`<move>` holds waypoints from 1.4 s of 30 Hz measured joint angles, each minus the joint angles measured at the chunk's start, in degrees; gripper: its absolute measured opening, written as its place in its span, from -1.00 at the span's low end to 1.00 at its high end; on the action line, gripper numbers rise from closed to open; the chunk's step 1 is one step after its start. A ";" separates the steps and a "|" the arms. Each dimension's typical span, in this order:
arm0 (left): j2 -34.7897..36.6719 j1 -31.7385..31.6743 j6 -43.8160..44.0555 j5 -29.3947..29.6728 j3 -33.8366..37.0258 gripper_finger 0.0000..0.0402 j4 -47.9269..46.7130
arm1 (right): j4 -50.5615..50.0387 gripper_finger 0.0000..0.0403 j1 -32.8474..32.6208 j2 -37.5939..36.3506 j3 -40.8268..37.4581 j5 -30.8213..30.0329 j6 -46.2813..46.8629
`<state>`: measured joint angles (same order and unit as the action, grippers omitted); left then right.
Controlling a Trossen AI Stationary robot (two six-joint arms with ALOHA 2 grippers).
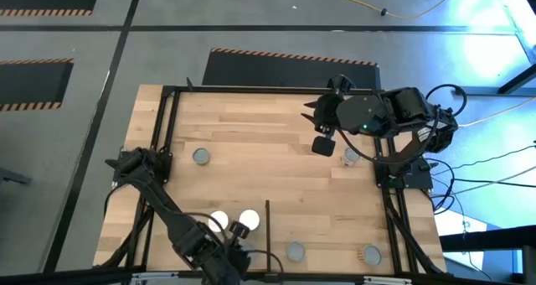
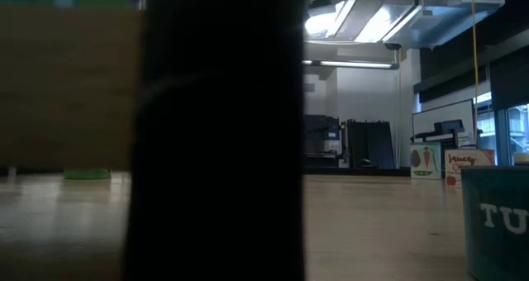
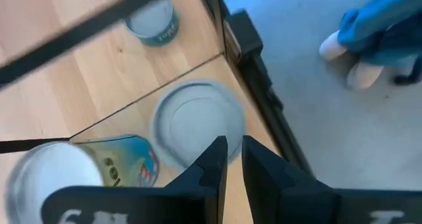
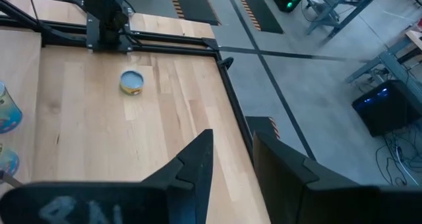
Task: Pick and place cans onto a shelf
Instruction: Put the canned mixed veggies on the shelf
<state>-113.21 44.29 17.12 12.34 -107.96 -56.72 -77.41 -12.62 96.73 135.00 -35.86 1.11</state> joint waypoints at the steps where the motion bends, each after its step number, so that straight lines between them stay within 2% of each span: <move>1: 0.86 -0.05 1.03 0.12 -0.09 -0.80 -0.02 | 0.00 -0.45 0.00 0.00 0.00 0.03 -0.01; 7: 8.42 -0.30 6.65 4.25 -0.11 -0.80 -0.83 | 0.00 -0.45 0.00 0.00 0.00 0.03 -0.09; 12: 15.79 -0.51 9.68 11.32 -0.11 -0.80 -1.18 | -0.46 -0.45 0.00 0.00 0.00 0.64 -0.21; 17: 22.25 -1.00 9.75 19.34 -0.11 -0.80 -3.33 | -1.22 -0.45 -0.02 -0.32 0.00 5.58 -3.20; 24: 27.31 -3.27 11.07 32.29 -0.11 -0.80 -9.92 | -2.29 -0.45 -0.07 -0.72 0.00 5.48 1.67; 28: 28.95 -5.37 11.99 35.44 -0.09 -0.80 -11.45 | -2.52 -0.45 -0.07 -0.74 0.00 1.44 6.69; 33: 30.77 -8.16 12.41 37.76 -0.09 -0.80 -12.33 | -7.63 -0.45 1.12 -0.74 0.00 -7.88 17.60; 37: 32.43 -10.30 12.33 40.75 -0.09 -0.80 -15.77 | -12.60 -0.45 3.74 -0.79 0.00 -8.73 27.28; 42: 34.26 -14.31 12.32 41.13 -0.04 -0.80 -19.58 | -12.65 -0.45 7.38 -0.43 -0.48 -8.88 28.81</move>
<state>-78.95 29.98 29.44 53.47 -108.01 -76.30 -90.06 -5.24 96.30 134.52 -44.75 29.92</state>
